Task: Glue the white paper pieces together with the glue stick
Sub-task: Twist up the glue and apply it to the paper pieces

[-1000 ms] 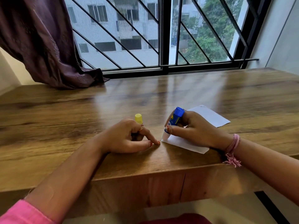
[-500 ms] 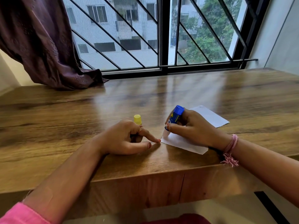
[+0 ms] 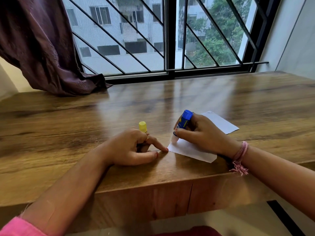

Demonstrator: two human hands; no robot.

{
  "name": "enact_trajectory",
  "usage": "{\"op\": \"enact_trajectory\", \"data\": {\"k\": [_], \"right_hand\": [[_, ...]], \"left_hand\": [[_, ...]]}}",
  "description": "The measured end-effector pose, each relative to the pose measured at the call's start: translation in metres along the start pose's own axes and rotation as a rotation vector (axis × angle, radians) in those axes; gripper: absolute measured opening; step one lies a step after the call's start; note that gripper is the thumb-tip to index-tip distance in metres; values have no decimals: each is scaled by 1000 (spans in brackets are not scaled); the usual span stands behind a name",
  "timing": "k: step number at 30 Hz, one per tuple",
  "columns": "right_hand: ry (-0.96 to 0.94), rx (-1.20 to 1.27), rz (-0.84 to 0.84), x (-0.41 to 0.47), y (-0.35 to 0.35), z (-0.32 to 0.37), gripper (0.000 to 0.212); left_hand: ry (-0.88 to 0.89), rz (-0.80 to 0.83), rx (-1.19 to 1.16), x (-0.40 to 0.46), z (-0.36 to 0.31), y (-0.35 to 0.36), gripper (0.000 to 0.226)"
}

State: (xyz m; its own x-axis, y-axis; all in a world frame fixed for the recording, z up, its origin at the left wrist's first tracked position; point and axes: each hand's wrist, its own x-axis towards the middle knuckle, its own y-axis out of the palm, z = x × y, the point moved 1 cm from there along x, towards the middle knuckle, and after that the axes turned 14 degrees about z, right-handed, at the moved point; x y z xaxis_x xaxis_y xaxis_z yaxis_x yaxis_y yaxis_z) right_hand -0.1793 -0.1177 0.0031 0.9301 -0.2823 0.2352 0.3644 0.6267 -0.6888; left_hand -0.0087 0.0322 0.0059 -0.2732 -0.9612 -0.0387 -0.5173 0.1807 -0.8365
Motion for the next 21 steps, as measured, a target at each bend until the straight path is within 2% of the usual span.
{"op": "enact_trajectory", "data": {"k": [2,5,9,12,16,19,21], "right_hand": [[20,-17,-25,0,0,1,12],[-9,-28,26,-1,2,3,8],[66,-31,-56,1,-1,-1,15],[12,-29,10,0,0,2,7],[77,-52,-88,2,-1,-1,16],[49,-60,-31,1,0,2,11],[47,-56,-50,0,0,1,11]], "left_hand": [[3,-4,10,0,0,0,26],[10,-7,23,1,1,0,26],[10,0,17,1,1,0,27],[6,-6,18,1,0,0,26],[-3,-15,28,1,-2,0,25],[-8,-13,29,2,-3,0,24],[-15,-13,22,2,-4,0,24]]}}
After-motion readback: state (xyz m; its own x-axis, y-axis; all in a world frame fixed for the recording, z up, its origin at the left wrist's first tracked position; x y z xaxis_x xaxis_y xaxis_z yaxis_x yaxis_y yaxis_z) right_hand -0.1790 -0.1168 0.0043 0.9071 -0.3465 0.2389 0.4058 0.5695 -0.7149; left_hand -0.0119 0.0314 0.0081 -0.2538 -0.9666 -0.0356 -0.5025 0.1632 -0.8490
